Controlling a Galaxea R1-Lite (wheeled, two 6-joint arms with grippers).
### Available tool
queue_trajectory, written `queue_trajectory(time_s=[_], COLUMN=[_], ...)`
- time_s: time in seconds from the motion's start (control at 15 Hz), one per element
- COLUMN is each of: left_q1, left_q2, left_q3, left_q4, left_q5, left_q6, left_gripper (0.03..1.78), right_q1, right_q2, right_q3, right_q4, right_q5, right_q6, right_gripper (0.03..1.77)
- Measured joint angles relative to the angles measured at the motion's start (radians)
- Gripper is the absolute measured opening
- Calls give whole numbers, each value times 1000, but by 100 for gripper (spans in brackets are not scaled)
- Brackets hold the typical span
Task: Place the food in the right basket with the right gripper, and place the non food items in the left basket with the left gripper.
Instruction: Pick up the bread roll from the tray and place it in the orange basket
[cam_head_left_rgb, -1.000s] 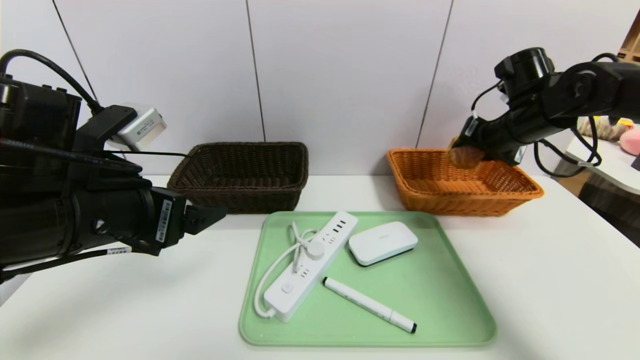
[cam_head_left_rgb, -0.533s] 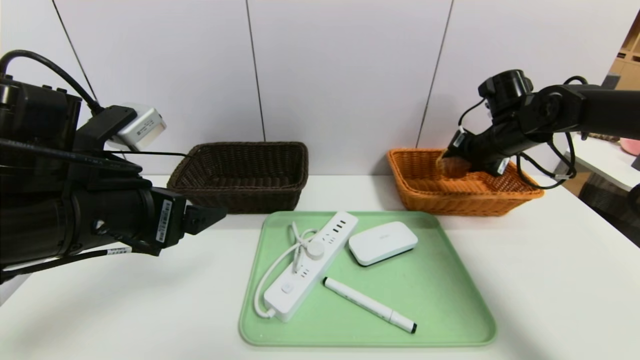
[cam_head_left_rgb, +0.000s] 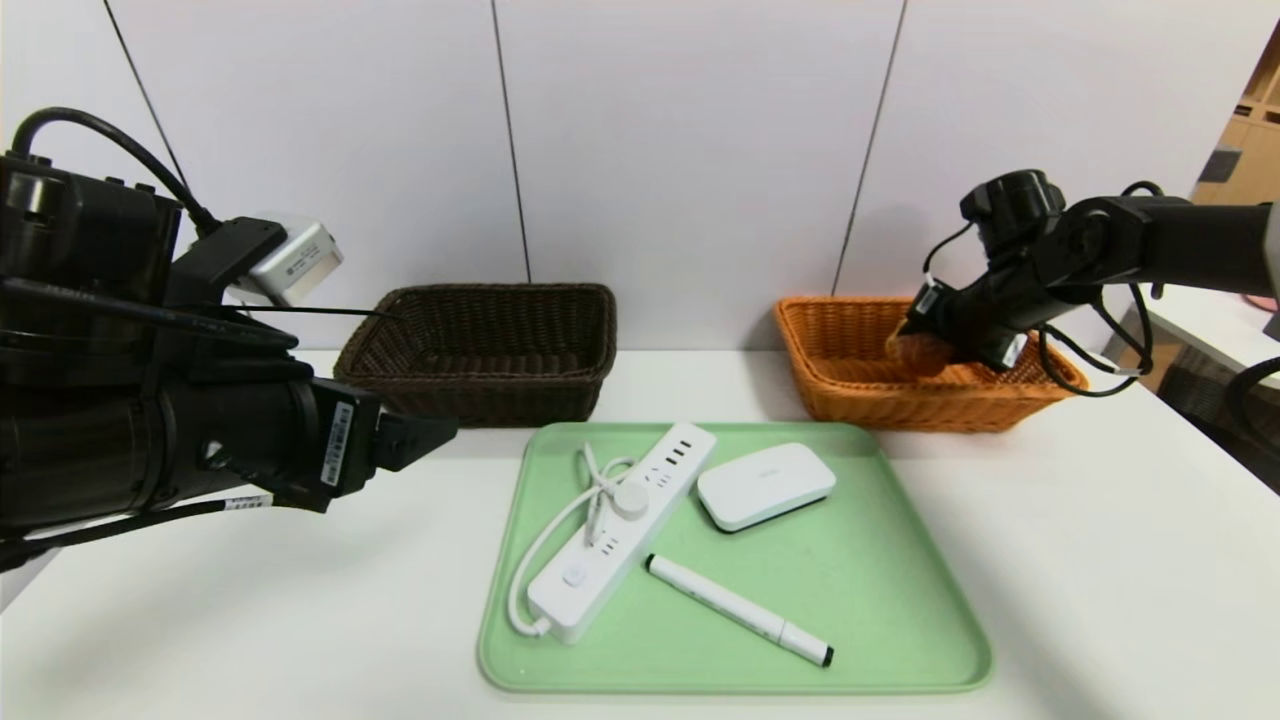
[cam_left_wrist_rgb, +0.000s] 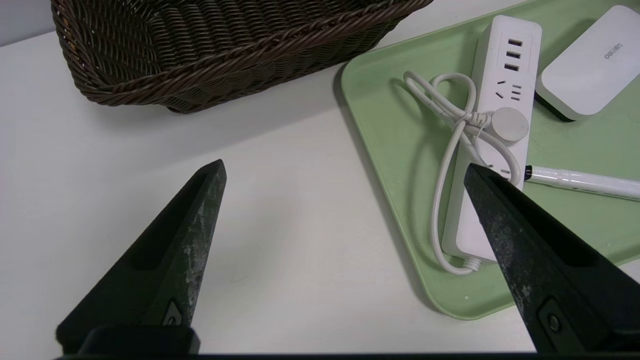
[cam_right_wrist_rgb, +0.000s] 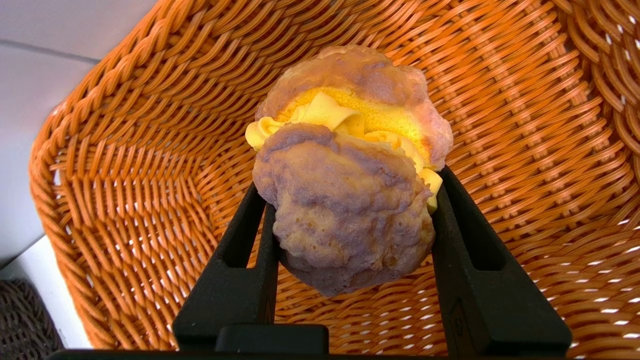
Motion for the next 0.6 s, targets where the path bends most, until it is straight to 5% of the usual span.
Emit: queue_trajectory(time_s=[0.6], left_q1=[0], left_q2=[12], left_q3=[-1], left_q4=[-1], left_q5=[0], left_q6=[0], left_gripper=[169], right_q1=[-15], right_q2=[7], right_q3=[0], right_q4=[-11], right_q5=[-4], right_q6=[-4], right_gripper=[141])
